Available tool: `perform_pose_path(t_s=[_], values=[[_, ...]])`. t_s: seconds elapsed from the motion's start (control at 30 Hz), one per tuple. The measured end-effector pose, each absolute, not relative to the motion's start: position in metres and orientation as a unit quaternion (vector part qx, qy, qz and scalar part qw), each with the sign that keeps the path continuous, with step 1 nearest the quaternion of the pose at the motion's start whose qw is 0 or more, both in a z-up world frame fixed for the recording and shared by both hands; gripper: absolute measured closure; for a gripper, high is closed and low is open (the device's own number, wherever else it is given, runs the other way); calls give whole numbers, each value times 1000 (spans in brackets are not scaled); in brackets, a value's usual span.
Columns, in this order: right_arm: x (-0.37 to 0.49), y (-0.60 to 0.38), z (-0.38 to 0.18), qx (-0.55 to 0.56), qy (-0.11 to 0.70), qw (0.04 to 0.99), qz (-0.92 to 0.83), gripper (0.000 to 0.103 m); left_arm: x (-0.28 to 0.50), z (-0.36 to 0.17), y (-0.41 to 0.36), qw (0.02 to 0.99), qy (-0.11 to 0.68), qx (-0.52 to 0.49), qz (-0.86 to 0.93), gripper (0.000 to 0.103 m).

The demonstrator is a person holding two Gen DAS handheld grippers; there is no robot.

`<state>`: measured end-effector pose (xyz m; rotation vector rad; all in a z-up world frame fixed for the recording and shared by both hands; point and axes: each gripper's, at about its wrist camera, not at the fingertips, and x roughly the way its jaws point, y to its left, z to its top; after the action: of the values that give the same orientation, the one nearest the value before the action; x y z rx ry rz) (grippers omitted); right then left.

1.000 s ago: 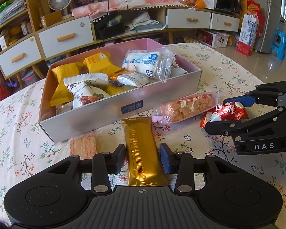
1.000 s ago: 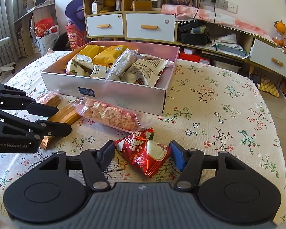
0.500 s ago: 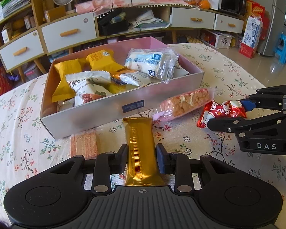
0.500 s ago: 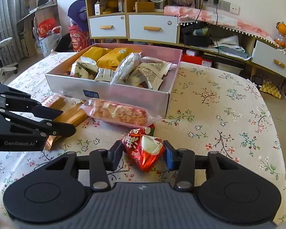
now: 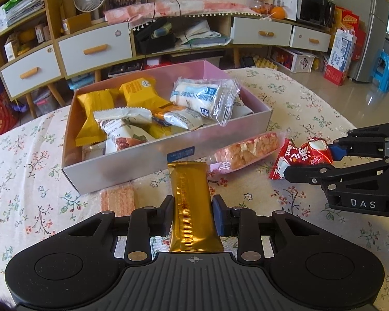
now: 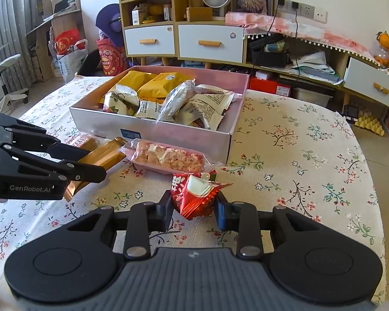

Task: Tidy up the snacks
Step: 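Lift both held snacks and carry them over the pink box, then lower both snacks into the box and open both tools to release them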

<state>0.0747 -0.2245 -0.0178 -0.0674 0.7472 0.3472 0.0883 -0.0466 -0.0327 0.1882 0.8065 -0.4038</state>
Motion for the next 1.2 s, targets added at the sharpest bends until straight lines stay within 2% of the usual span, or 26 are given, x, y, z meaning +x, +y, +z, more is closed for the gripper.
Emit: perform_pose_path(t_s=[0.7, 0.93, 1.2], values=[[70, -230, 22, -2, 312, 934, 174, 74, 90, 6, -28, 916, 357, 47, -175, 74], [98, -233, 36, 36, 289, 944, 155, 73, 121, 15, -29, 918, 355, 18, -175, 74], [144, -227, 24, 34, 300, 943, 140, 73, 178, 16, -41, 911, 365, -2, -192, 74]])
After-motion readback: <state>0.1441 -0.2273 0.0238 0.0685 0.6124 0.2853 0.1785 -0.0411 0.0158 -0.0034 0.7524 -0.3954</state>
